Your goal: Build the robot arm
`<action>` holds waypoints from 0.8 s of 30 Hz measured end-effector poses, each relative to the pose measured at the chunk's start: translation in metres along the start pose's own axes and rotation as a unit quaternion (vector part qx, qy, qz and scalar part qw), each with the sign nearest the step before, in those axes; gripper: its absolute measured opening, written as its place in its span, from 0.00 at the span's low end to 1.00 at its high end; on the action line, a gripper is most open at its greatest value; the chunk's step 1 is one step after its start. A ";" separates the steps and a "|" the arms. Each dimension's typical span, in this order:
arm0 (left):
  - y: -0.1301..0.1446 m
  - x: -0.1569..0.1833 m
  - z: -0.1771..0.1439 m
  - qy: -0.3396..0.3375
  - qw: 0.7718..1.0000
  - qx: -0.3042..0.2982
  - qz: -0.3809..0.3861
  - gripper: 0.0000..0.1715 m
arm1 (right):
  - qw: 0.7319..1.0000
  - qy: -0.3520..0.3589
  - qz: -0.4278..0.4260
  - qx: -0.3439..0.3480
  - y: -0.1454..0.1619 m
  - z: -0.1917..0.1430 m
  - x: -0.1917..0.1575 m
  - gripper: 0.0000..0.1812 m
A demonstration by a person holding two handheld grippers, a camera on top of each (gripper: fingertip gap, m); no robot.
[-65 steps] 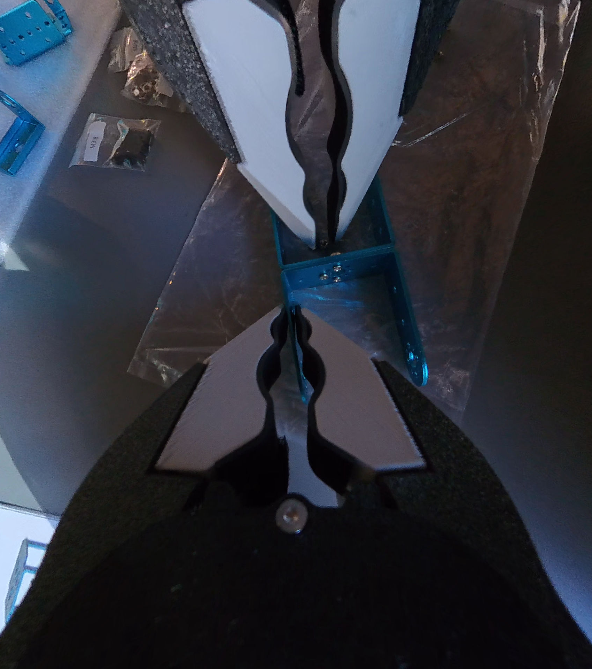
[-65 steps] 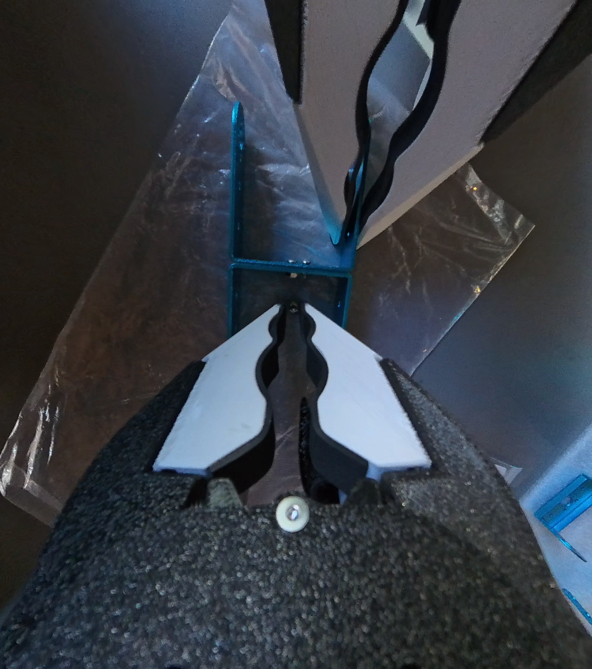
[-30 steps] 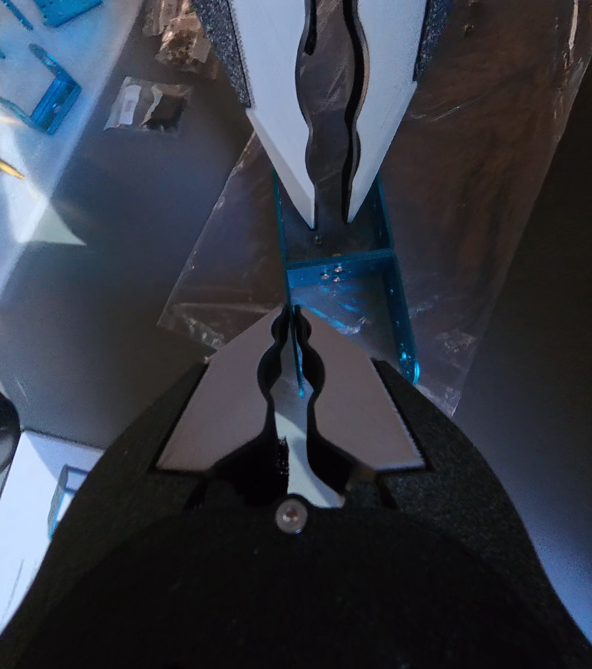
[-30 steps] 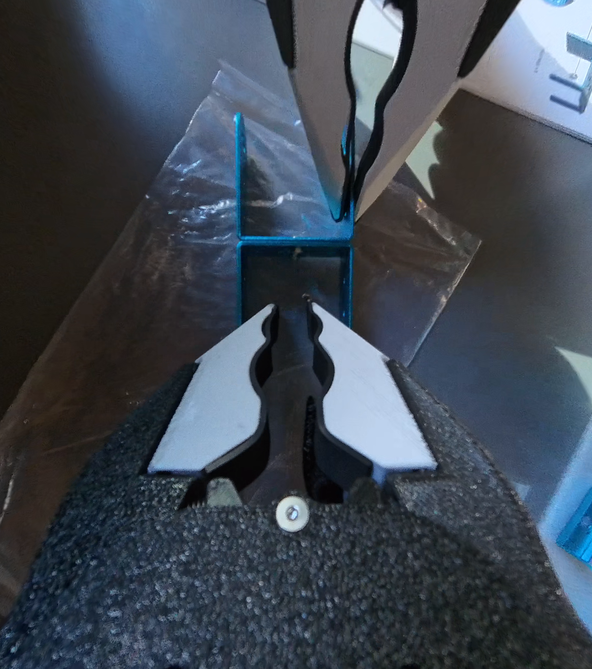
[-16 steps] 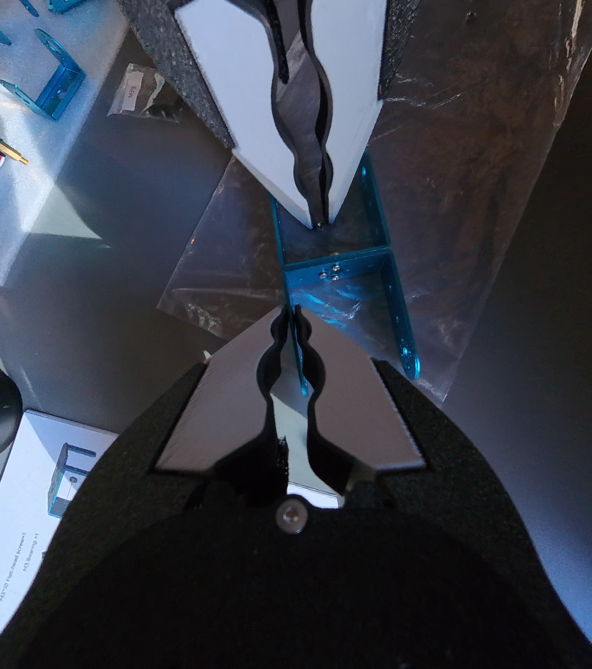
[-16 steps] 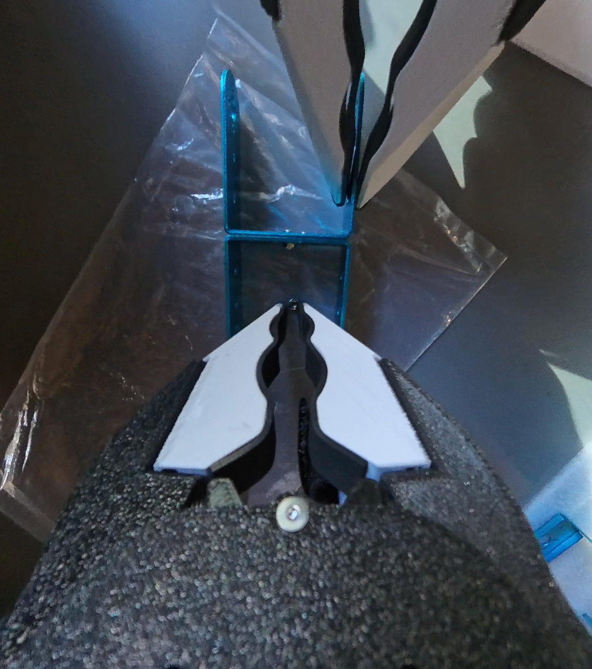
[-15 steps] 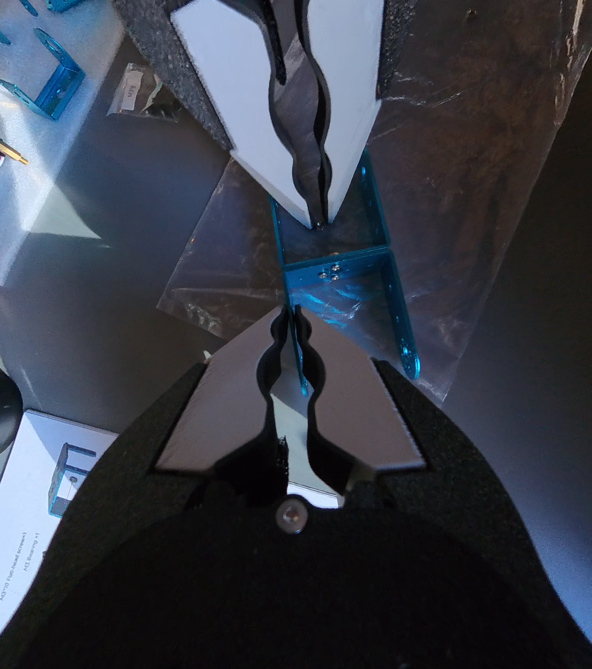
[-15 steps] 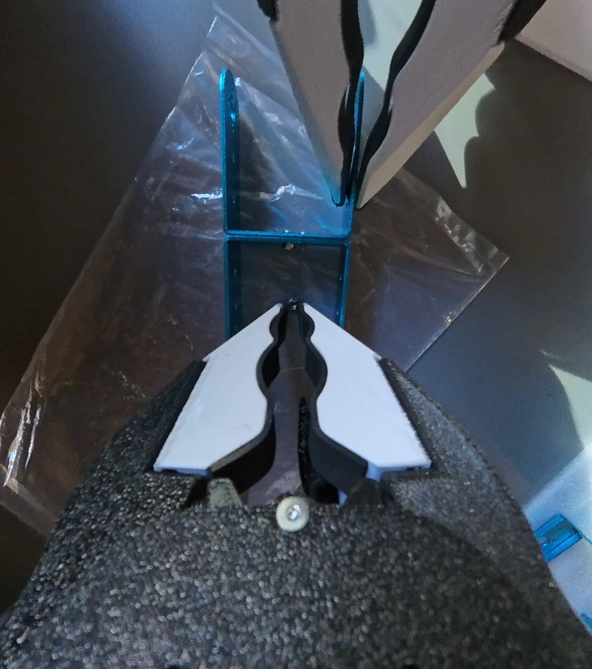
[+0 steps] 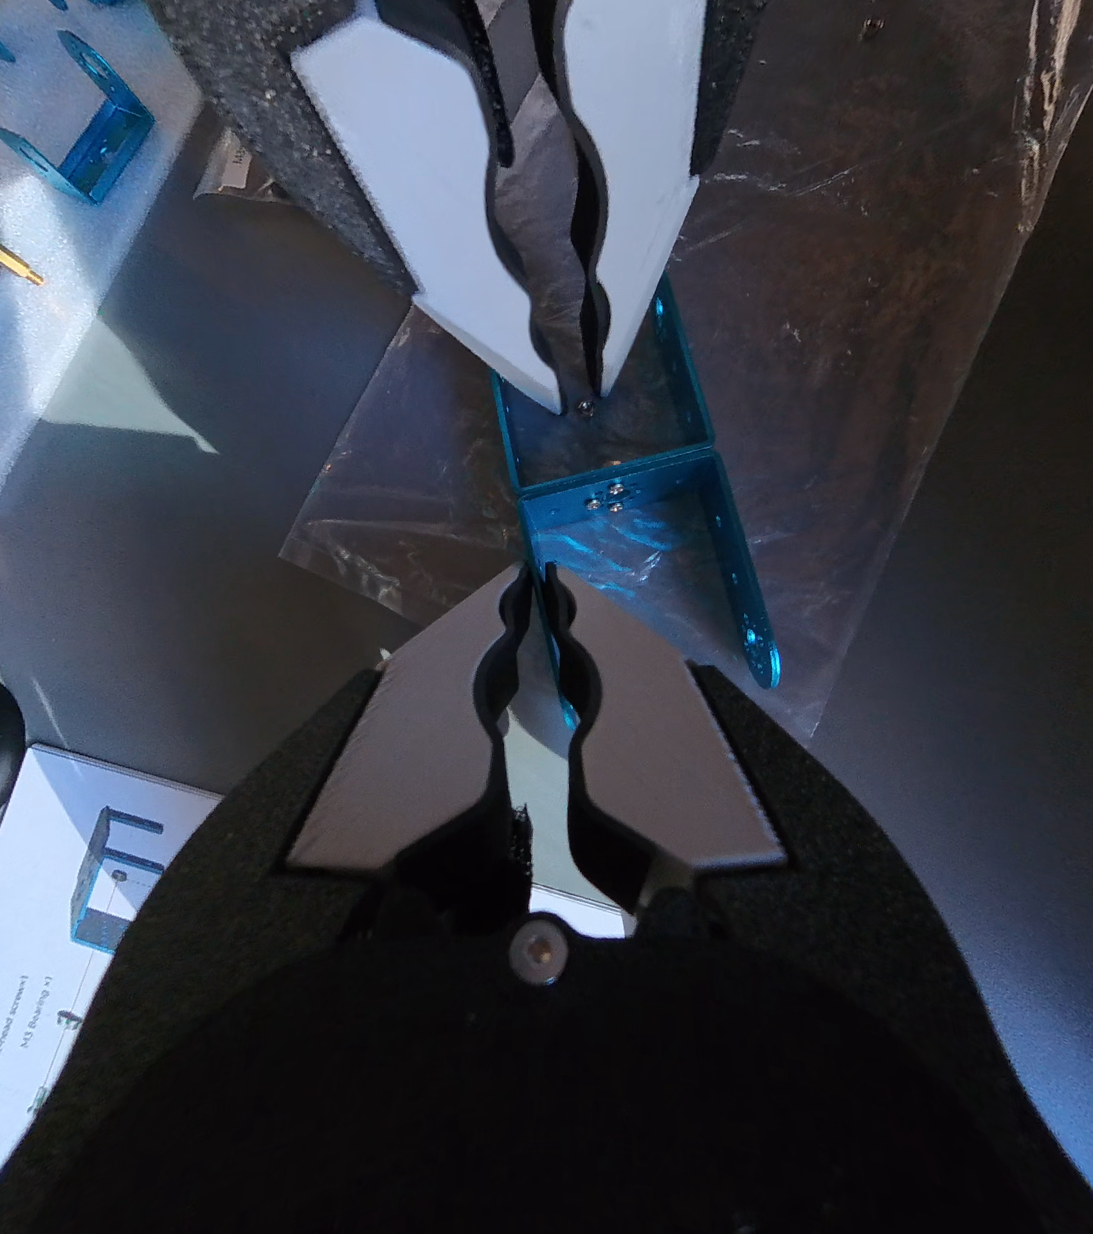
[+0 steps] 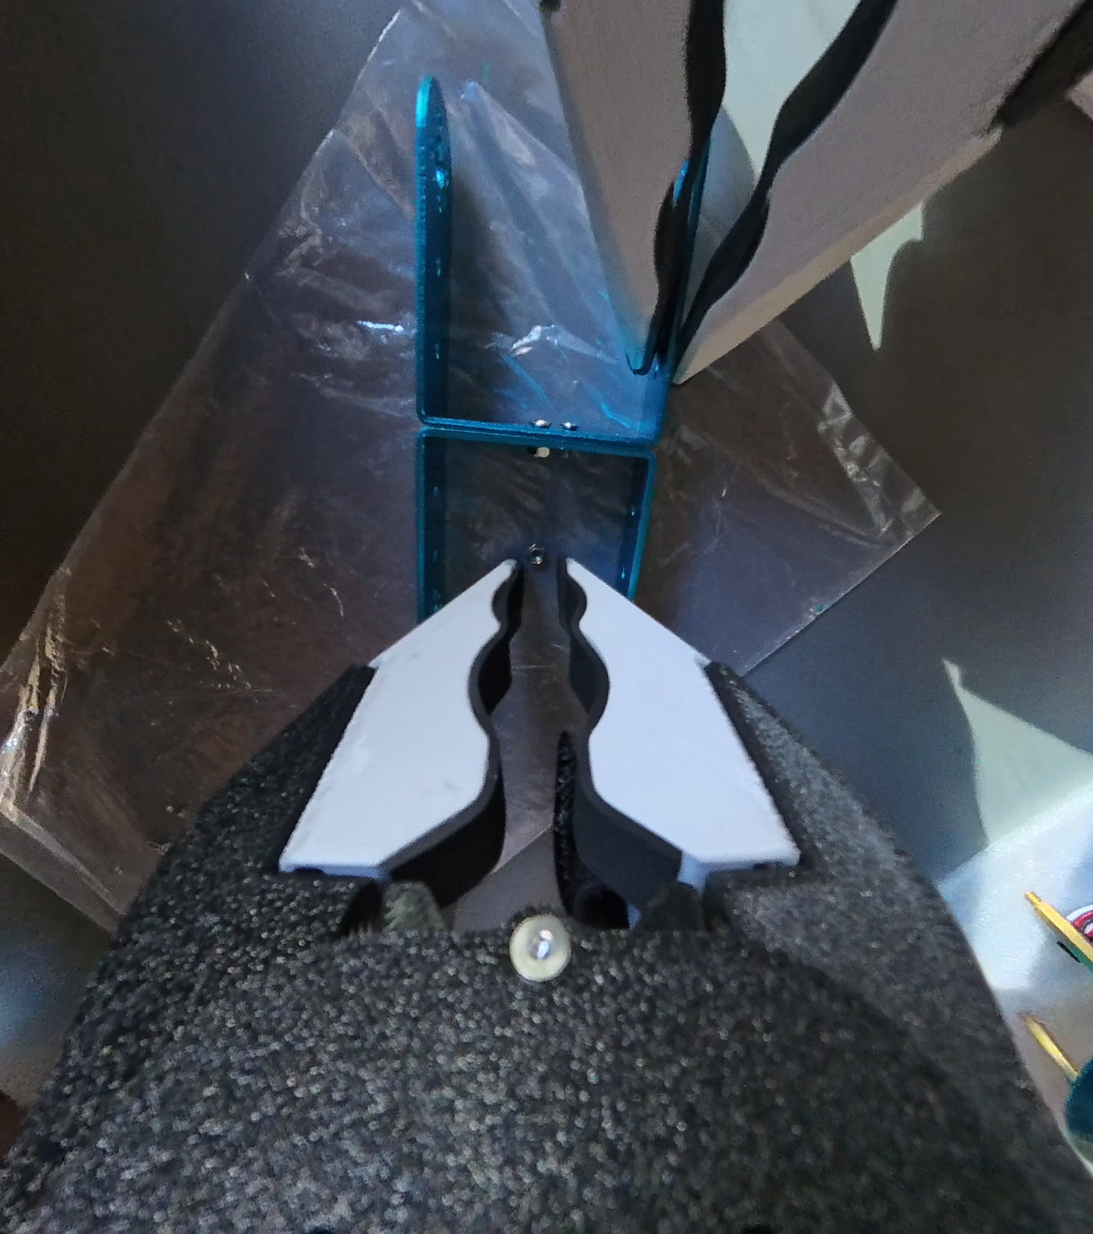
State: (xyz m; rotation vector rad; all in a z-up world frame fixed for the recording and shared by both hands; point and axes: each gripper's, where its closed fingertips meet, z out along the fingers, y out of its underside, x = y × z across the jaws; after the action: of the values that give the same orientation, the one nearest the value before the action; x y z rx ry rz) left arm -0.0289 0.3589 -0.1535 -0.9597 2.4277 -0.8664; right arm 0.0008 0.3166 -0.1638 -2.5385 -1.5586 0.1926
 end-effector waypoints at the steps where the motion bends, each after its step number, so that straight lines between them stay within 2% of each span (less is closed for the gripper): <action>1: 0.000 0.000 0.000 0.000 1.000 0.000 0.000 0.01 | 1.000 0.007 -0.008 0.000 -0.001 0.000 0.001 0.04; 24: 0.003 0.000 0.006 0.006 1.000 0.007 -0.010 0.01 | 0.997 0.009 -0.062 -0.038 -0.003 0.002 -0.002 0.02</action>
State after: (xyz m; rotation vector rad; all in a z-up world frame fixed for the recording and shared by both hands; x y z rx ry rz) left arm -0.0273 0.3582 -0.1602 -0.9781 2.4241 -0.8969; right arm -0.0033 0.3163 -0.1648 -2.4800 -1.7428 0.0963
